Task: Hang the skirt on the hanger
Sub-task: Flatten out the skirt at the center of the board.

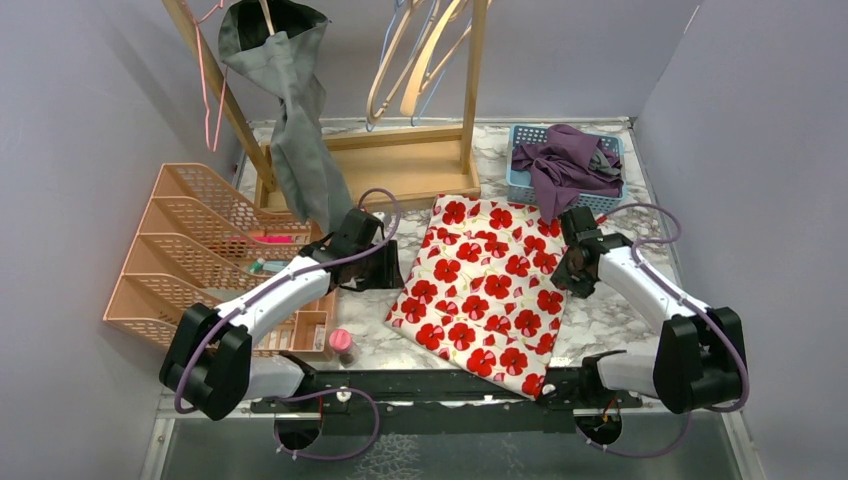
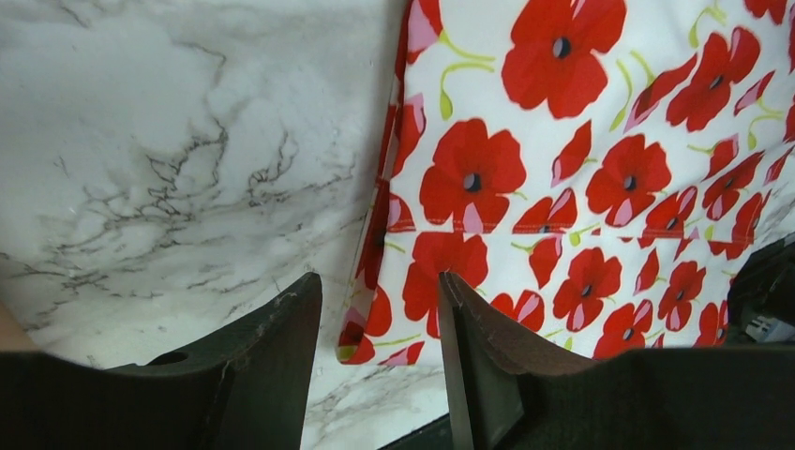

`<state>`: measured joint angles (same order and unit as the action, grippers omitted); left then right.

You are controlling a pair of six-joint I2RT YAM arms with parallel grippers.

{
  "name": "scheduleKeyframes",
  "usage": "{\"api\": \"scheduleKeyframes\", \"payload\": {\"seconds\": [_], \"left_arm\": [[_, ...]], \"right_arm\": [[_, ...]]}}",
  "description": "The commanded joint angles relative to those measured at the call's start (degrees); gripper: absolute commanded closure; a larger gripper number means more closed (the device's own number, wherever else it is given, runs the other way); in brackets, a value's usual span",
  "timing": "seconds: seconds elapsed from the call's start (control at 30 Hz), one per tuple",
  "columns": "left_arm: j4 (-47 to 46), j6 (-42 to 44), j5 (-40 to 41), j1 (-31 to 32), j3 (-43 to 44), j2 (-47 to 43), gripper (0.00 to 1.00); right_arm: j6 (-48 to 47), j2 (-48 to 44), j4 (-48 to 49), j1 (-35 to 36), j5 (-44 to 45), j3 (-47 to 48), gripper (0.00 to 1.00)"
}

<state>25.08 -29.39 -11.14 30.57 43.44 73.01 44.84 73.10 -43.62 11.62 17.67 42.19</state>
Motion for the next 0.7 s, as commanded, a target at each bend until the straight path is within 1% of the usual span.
{"api": "scheduleKeyframes", "payload": {"seconds": [0.0, 0.07, 0.13, 0.33, 0.5, 0.53, 0.6, 0.67], "left_arm": [[1.7, -0.59, -4.83, 1.33, -2.05, -1.39, 0.48], [2.09, -0.85, -5.54, 2.87, -2.9, -0.98, 0.48], [2.89, -0.7, -5.58, 3.91, -3.53, -0.42, 0.48], [5.75, -0.46, 1.49, 5.65, -3.55, 1.87, 0.48], [5.77, -0.32, 2.34, 7.32, -3.53, 5.47, 0.49], [5.82, -0.28, 2.05, 7.7, -3.53, 6.08, 0.52], [5.87, -0.39, 1.08, 8.35, -3.61, 6.67, 0.62], [6.47, -0.88, -0.06, 9.11, -3.58, 6.47, 0.8]], "right_arm": [[-9.12, -2.92, 5.34, -0.19, -11.32, 1.43, 0.56], [-12.84, -3.82, 8.51, -0.07, -18.6, 1.27, 0.55], [-14.56, -4.21, 9.83, 0.78, -22.89, 1.36, 0.55], [-13.77, -4.38, 10.77, 6.9, -25.23, 0.78, 0.55], [-11.44, -3.56, 13.27, 10.72, -26.38, -0.53, 0.55], [-11.17, -3.36, 13.7, 11.14, -26.56, -0.61, 0.55], [-10.8, -2.95, 14.23, 11.76, -26.74, -0.53, 0.55], [-10.58, -2.64, 14.5, 12.08, -26.6, -0.37, 0.56]]}}
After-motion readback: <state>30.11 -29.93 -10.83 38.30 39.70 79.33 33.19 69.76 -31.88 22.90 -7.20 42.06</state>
